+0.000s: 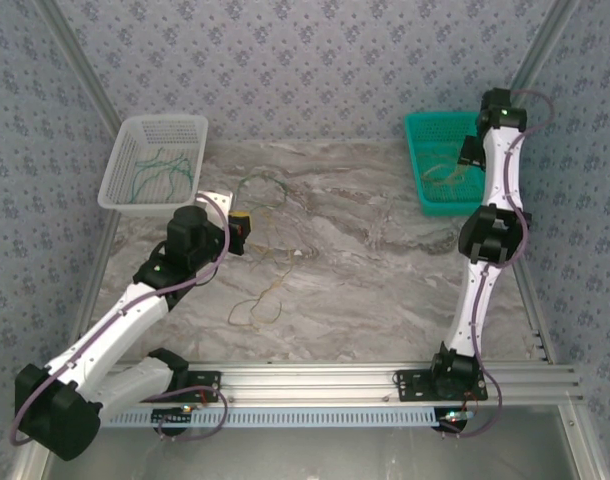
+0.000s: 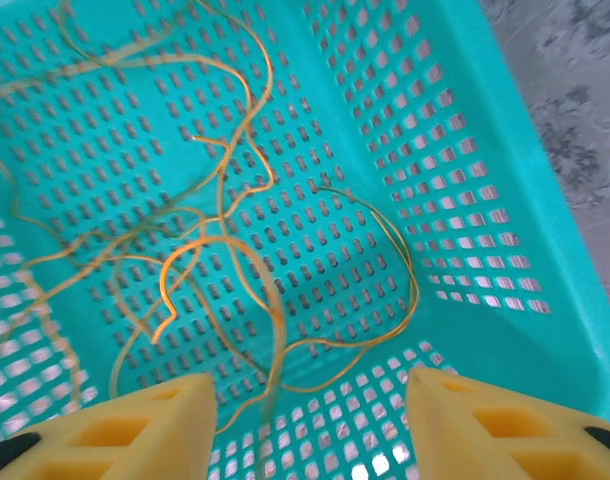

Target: Untangle the cables

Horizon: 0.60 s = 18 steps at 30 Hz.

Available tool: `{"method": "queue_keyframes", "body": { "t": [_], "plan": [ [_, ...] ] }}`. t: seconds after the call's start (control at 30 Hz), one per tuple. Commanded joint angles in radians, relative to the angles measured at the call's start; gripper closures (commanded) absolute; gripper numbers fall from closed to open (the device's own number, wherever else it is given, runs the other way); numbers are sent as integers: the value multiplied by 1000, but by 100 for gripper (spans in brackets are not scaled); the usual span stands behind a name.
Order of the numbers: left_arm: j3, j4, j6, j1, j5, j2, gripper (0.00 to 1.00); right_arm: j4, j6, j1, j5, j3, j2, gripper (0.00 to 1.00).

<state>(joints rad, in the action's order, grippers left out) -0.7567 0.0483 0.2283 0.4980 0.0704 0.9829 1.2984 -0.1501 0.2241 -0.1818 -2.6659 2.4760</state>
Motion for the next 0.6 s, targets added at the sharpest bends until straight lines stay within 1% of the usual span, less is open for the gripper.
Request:
{"method": "queue_keyframes", "body": {
  "t": [0.0, 0.03, 0.1, 0.13, 0.23, 0.27, 0.33, 0.43, 0.57],
  "plan": [
    [-44, -34, 9, 8, 29, 7, 100, 137, -21, 15, -41, 56, 61, 50],
    [-45, -31, 11, 7, 29, 7, 100, 86, -23, 10, -44, 131, 21, 49],
    [-44, -25, 8, 7, 27, 8, 100, 13, -16, 11, -24, 211, -30, 48],
    [-41, -25, 7, 8, 25, 8, 100, 11, -16, 16, -14, 200, -31, 48],
    [-38, -25, 6, 7, 18, 6, 100, 106, -14, 21, -9, 84, 12, 49],
    [-35, -27, 8, 8, 17, 5, 100, 122, -13, 21, -1, 72, 8, 49],
    [-31, -33, 9, 8, 16, 6, 100, 120, -8, 9, -21, 95, -33, 49],
    [-29, -37, 11, 8, 13, 11, 100, 76, -6, -9, -45, 158, -125, 44],
    [-37, -37, 14, 8, 14, 13, 100, 73, -20, -13, -69, 165, -208, 41]
  ]
}}
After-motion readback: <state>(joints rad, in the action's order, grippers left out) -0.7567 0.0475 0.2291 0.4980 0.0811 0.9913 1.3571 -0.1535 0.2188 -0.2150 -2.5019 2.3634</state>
